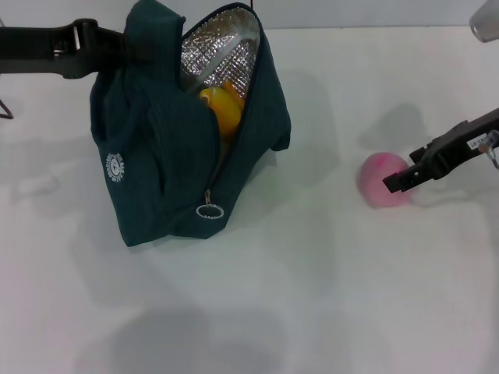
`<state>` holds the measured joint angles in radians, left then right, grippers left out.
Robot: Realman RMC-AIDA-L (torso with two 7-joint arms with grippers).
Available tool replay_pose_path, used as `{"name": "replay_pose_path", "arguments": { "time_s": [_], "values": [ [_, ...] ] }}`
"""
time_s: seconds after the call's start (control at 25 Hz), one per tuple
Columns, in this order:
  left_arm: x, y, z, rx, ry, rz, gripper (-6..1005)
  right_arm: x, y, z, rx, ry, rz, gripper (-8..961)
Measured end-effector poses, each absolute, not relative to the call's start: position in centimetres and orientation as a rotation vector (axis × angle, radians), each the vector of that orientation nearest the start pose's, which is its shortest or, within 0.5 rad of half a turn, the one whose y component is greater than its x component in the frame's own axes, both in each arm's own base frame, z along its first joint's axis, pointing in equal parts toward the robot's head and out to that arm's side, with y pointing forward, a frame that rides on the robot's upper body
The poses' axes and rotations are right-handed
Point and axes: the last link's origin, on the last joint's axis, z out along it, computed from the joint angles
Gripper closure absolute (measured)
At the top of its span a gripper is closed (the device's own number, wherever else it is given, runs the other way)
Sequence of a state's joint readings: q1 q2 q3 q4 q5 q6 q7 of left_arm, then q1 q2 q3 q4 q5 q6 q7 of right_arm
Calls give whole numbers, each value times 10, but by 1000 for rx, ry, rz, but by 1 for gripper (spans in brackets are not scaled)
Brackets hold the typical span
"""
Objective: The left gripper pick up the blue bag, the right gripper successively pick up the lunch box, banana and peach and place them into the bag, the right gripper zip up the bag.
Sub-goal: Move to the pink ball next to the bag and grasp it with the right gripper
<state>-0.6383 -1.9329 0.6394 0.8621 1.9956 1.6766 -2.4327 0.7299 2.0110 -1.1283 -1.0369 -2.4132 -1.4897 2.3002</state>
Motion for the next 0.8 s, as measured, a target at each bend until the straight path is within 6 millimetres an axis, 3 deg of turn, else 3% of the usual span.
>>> {"name": "replay_pose_path", "arguments": {
  "time_s": [0.8],
  "values": [
    [-222, 377, 97, -2430, -1612, -801, 891, 197, 397, 10, -2667, 885, -298, 319]
  ]
}}
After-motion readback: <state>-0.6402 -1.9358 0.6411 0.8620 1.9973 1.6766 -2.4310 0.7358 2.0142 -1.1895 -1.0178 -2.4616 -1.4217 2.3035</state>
